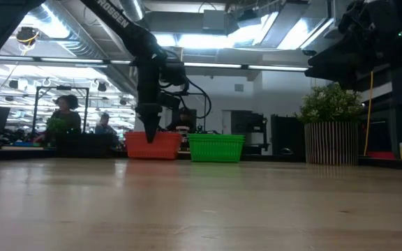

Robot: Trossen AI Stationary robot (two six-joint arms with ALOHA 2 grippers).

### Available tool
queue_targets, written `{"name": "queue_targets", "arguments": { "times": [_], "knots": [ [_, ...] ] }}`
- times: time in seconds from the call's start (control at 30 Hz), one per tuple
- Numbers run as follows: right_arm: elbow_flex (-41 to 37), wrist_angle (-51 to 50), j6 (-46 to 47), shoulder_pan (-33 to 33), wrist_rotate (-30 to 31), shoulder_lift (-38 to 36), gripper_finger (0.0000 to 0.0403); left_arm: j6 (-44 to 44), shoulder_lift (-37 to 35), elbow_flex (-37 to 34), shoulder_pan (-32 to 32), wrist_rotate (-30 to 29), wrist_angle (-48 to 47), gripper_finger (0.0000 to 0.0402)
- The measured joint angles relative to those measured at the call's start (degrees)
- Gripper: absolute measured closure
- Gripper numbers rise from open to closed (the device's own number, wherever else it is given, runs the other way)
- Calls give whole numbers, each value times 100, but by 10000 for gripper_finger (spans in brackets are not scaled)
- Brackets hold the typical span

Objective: Stack baskets by color
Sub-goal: Adjust the stacked bins

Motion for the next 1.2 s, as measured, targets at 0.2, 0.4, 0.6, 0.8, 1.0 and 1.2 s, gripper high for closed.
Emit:
{"name": "queue_targets", "arguments": {
  "times": [0.2,0.4,0.6,0.8,1.0,1.2],
  "knots": [
    [0,0,-2,0,0,0,229,-25,2,0,-119,91,-2,322],
    [0,-2,0,1,-118,0,229,-23,2,0,-309,114,-316,322],
    [0,0,5,2,-151,0,229,-153,-9,0,-425,122,-427,321],
    [273,46,16,0,-7,166,229,-326,-409,22,-812,57,-1157,323],
    [1645,-796,-716,-215,-2,1178,229,-924,-1383,44,-1280,87,-2204,339],
    [3113,-2333,-839,-1124,-114,2864,229,-1280,-2379,48,-1537,93,-2338,353]
  ]
}}
